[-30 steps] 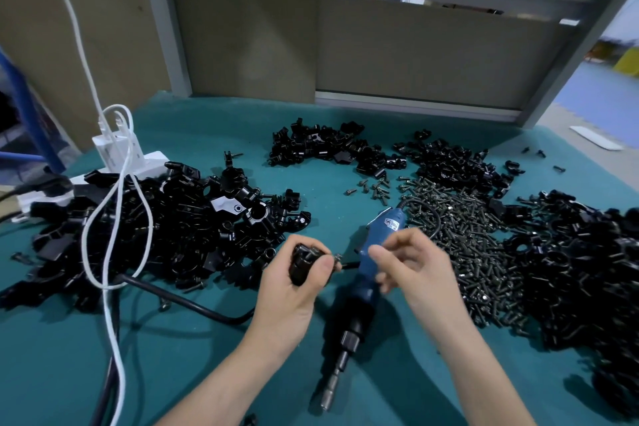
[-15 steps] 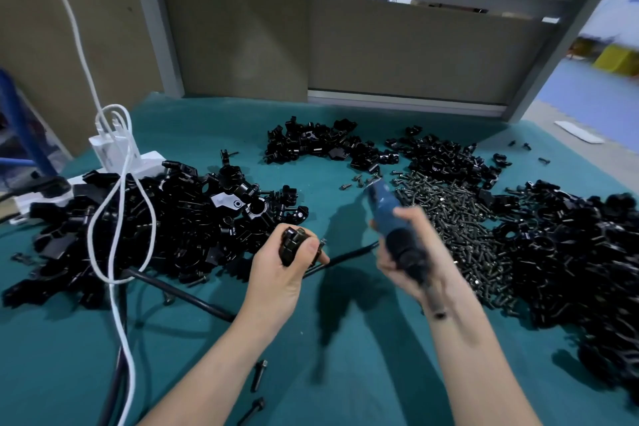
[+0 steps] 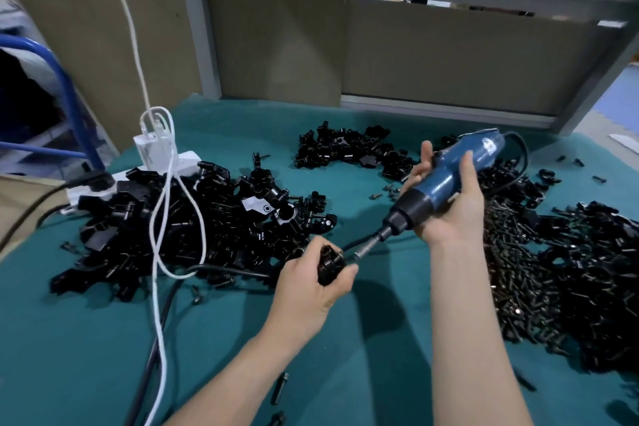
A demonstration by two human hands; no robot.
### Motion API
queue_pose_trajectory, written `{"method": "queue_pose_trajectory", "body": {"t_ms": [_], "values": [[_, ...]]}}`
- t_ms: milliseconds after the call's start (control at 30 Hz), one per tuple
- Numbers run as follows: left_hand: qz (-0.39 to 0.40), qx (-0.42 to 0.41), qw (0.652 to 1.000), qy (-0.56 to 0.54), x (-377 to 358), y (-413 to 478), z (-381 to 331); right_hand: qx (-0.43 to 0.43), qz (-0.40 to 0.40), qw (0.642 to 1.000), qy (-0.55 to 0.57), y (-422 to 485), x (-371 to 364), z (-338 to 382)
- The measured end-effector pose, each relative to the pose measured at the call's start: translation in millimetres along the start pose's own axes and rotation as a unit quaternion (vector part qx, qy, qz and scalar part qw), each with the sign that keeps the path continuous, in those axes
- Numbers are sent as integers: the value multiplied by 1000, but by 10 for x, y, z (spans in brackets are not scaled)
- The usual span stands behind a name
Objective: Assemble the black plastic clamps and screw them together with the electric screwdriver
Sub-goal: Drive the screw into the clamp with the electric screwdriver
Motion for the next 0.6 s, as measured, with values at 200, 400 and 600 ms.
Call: {"method": "queue_pose_trajectory", "body": {"t_ms": [200, 400, 600], "values": [[-6, 6, 999, 34, -3, 3, 5, 68, 5, 996, -60, -2, -55, 143], [-18, 14, 999, 39, 2, -1, 4, 39, 0, 996, -80, 13, -63, 83], [-11, 22, 999, 34, 11, -14, 5, 36, 19, 996, -75, 1, -117, 25]]}}
Point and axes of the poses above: each hand's wrist, its own y-axis towards the middle knuckle, its own x-axis out of the back of the hand, z = x × y, the point moved 3 cm from there along y, towards the middle knuckle, and after that the axes turned 10 degrees about z, right-handed, at the moved point
